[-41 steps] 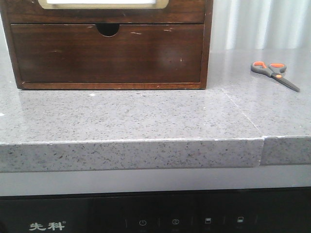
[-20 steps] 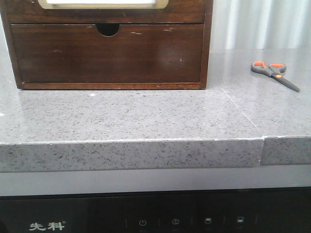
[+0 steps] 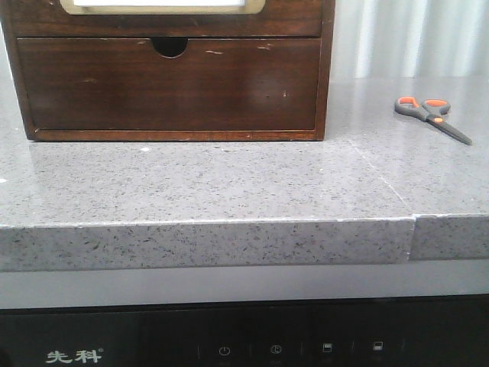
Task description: Put scissors in drawer with both arms
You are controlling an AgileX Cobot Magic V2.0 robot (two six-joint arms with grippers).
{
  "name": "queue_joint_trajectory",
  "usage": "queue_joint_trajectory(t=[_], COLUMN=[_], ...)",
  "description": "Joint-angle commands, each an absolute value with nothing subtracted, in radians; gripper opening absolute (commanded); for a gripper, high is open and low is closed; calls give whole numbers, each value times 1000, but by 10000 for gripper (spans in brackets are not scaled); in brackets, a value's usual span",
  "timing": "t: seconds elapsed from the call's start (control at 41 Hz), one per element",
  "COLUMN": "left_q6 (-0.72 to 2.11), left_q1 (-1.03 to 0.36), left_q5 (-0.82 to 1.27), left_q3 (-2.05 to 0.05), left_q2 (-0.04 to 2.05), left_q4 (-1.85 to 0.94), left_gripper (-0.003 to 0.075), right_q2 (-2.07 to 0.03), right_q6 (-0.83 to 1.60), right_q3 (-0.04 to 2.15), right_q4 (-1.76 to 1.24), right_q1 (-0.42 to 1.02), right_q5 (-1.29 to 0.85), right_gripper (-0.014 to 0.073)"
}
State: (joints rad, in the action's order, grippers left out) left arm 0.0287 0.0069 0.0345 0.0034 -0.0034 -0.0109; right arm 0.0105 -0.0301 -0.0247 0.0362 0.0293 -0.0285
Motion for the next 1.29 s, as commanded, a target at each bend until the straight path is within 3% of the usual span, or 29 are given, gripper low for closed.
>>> queue_joint_trajectory(t=[0.0, 0.586, 0.781, 0.903, 1.269], left_q6=[20, 20, 20, 20, 20], left_q1=[-1, -1, -2, -2, -2], left_q5=[-53, -53, -184, -156, 195], left_q3=[30, 30, 16, -73, -512], left_q2=[-20, -20, -20, -20, 112], left_q4=[-18, -18, -18, -18, -18], left_gripper=[-20, -20, -20, -20, -20], right_q2=[27, 27, 27, 27, -65], right_q6=[-21, -21, -21, -21, -21], right_q3=[-27, -27, -13, 61, 450], right_q4=[50, 50, 48, 48, 50], right_q1=[34, 34, 34, 34, 34], right_q5=[47, 57, 98, 46, -283], right_gripper=[-57, -57, -57, -57, -57])
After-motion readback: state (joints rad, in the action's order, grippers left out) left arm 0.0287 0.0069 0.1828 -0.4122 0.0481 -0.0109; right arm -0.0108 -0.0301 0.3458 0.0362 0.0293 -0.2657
